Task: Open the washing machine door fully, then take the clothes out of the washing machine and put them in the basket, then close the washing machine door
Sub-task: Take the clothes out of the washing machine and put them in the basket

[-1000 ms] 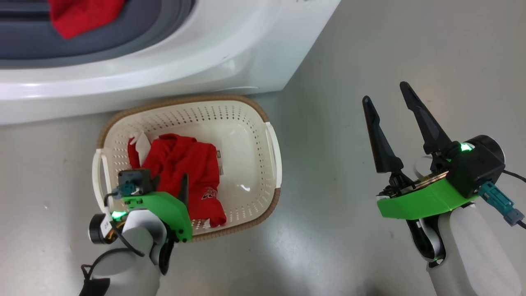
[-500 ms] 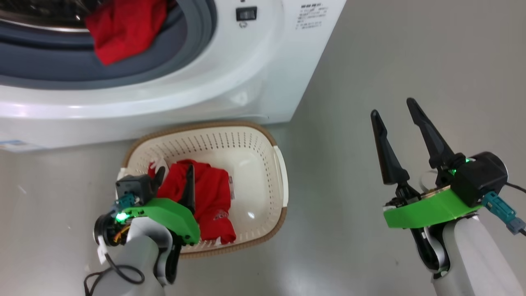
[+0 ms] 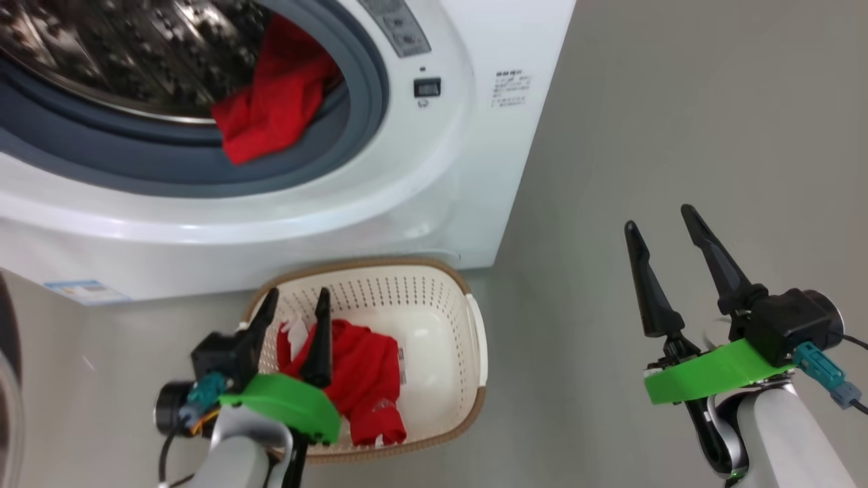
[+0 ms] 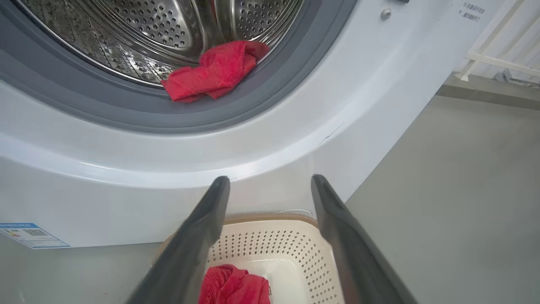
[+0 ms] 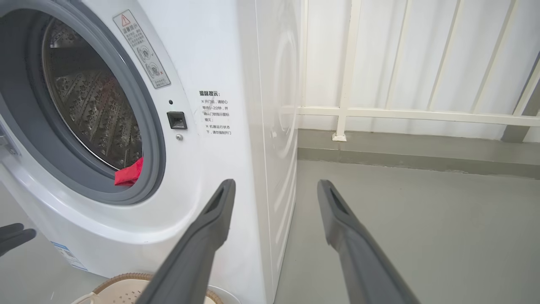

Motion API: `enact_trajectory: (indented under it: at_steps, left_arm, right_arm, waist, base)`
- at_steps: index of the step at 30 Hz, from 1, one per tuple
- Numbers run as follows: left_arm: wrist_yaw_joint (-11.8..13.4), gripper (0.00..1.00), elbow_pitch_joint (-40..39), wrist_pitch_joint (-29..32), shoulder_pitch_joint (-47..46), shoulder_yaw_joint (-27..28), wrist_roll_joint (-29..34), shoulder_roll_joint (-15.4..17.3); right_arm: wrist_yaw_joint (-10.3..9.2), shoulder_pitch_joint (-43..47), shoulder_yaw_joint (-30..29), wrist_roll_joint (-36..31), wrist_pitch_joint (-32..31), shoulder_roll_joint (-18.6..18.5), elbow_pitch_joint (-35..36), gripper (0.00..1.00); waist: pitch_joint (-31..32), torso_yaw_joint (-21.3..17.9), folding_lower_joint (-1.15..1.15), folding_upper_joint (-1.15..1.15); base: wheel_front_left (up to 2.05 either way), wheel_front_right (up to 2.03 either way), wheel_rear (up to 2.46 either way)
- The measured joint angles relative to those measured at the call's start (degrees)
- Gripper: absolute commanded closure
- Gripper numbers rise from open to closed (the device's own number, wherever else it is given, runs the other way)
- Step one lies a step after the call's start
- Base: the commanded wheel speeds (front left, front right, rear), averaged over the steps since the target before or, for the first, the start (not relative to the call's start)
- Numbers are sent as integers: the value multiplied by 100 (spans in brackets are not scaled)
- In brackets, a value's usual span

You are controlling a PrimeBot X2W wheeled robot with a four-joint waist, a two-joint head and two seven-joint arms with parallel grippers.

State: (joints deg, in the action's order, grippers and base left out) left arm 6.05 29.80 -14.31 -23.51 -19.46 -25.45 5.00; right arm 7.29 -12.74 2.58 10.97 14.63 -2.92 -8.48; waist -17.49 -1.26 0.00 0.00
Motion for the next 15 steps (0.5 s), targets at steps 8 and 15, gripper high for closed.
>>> enact_trajectory:
  at_steps: [8, 15]
  left_arm:
    - [107, 0, -893, 0, 600, 227, 97, 154]
    - [220, 0, -1615, 0, 1083, 539, 363, 299]
  right_arm:
    - [0, 141, -208, -92, 0, 3, 13, 0]
    - [0, 346, -343, -113, 1, 10, 15, 0]
  waist:
    - [421, 56, 0, 0]
    - [720, 76, 0, 0]
  base:
    - [0, 0, 0]
    - [0, 0, 0]
